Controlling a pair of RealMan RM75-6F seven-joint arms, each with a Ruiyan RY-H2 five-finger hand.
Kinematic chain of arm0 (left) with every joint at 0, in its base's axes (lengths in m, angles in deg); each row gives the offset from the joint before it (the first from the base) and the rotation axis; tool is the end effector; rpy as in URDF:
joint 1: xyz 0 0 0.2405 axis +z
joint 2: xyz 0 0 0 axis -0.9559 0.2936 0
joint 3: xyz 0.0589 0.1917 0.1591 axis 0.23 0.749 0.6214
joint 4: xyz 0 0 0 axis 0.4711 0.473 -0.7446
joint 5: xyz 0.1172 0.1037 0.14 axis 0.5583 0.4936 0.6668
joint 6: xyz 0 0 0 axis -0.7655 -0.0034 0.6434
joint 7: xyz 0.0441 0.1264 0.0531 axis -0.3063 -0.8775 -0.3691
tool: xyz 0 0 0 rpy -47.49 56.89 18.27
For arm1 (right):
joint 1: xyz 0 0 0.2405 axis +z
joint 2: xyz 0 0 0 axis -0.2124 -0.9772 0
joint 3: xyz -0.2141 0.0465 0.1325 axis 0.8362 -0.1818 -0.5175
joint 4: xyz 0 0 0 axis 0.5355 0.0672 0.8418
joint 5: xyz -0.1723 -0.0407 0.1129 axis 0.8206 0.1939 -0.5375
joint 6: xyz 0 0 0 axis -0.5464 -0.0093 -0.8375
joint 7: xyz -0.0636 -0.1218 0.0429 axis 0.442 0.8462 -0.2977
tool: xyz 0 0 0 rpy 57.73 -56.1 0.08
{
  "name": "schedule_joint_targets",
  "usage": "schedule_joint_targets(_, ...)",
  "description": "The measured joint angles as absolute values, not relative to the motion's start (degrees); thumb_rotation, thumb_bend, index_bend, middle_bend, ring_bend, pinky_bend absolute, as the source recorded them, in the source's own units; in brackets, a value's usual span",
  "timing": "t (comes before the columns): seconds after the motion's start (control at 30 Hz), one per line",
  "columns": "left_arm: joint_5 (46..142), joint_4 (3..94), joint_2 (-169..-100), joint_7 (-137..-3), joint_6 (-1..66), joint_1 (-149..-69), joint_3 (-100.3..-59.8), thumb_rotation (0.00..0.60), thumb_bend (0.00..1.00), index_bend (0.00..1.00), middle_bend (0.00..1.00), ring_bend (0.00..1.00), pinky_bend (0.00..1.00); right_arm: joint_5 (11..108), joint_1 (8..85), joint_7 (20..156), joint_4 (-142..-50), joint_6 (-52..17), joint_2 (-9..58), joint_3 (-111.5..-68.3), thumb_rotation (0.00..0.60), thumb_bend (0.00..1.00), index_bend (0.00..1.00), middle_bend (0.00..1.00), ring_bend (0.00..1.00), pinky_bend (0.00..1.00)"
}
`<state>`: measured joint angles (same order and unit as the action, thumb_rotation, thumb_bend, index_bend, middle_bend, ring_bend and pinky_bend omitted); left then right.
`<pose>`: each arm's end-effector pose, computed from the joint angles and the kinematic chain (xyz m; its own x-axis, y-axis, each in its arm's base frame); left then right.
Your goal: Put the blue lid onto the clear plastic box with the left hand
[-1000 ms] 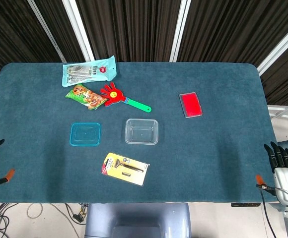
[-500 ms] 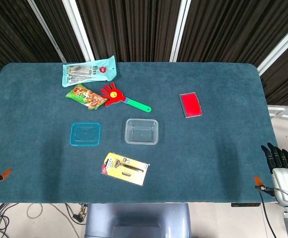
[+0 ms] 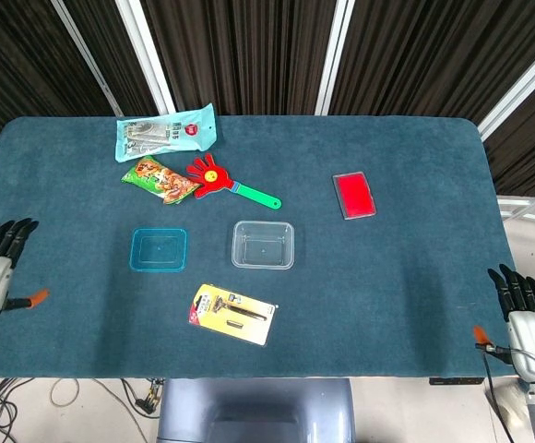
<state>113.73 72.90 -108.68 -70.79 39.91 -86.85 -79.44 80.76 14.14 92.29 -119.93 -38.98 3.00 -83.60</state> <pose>-0.2845 0.2432 0.1761 0.4409 0.0837 0.8936 0.8967 -0.0834 -0.4346 -0.3047 -0.1677 0.1677 0.3863 -0.0009 0.9224 -0.9206 0.0612 0.3856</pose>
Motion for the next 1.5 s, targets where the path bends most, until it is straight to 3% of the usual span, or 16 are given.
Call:
schedule_joint_targets(0.37,98.63,77.73,-106.51,-83.64,25.54,-97.58,-83.26,0.600,0.08,0.00,0.06,0.00,0.00,79.80,14.03,91.03,-120.19,-38.76,3.05,-83.82,0.600,0.34,0.00,0.01,0.00,0.00)
schedule_joint_targets(0.63,87.26,74.38,-111.50,-90.40,19.33,-104.47,-83.46,0.600,0.08,0.00,0.09,0.00,0.00,78.61,13.99,89.83,-120.40,-38.01,2.93,-84.01,0.600,0.34,0.00,0.01,0.00,0.00)
schedule_joint_targets(1.07,83.09,59.04,-126.30,-93.79,17.18,-109.80,-80.41,0.600,0.07,0.00,0.06,0.00,0.00,77.98,14.02,89.98,-120.12,-38.08,3.15,-84.32,0.600,0.34,0.00,0.01,0.00,0.00)
schedule_joint_targets(1.5,81.39,54.56,-131.51,-95.78,14.64,-113.86,-79.52,0.600,0.07,0.00,0.06,0.00,0.00,77.30,13.94,90.23,-120.01,-37.46,3.01,-84.08,0.600,0.34,0.00,0.01,0.00,0.00)
